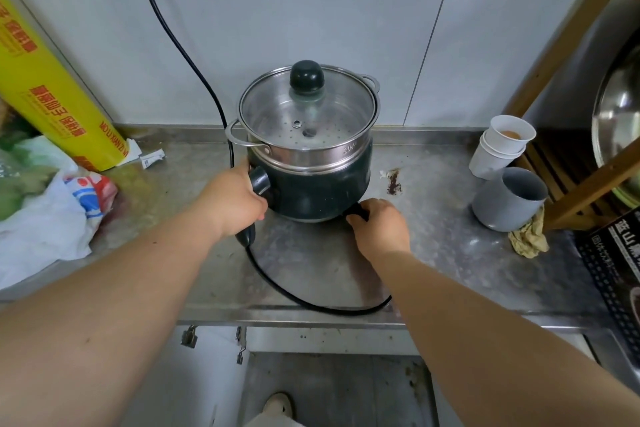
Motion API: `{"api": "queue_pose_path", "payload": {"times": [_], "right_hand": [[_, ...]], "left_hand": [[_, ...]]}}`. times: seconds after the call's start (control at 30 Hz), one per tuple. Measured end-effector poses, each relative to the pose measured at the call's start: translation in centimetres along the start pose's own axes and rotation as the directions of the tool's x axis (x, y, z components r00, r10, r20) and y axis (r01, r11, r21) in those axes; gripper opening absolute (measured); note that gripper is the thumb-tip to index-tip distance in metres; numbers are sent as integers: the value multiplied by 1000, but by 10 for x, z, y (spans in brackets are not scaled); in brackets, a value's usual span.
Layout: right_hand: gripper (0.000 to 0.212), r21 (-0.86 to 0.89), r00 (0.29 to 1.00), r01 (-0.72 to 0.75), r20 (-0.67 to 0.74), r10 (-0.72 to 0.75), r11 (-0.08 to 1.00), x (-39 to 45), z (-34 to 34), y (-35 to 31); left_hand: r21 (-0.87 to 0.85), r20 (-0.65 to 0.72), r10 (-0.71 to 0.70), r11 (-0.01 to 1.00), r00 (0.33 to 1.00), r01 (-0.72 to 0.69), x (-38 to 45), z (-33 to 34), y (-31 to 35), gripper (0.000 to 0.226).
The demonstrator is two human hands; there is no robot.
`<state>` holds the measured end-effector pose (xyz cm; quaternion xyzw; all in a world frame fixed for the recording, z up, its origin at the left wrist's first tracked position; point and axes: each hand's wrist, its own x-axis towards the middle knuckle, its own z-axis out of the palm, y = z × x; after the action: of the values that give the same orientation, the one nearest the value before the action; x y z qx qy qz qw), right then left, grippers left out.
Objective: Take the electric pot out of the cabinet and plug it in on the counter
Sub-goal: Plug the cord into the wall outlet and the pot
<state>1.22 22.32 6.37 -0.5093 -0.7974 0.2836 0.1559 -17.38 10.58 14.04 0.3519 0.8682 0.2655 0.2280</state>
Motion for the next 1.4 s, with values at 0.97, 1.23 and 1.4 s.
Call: {"api": "queue_pose_path", "payload": {"times": [0.97,1.23,1.4], "right_hand": [[33,232,974,-219,110,198,948,9,-91,-42],[44,529,978,-189,28,206,827,43,-127,-96],[15,598,975,-217,103,195,772,63,-126,-115]], "left_hand": [[-299,93,-31,952,995,58,-11,-27,10,65],[-727,-99,-237,680,966,92,-16,-53,43,23],[-645,-64,-227,752,972,133,-10,-59,45,27]]}}
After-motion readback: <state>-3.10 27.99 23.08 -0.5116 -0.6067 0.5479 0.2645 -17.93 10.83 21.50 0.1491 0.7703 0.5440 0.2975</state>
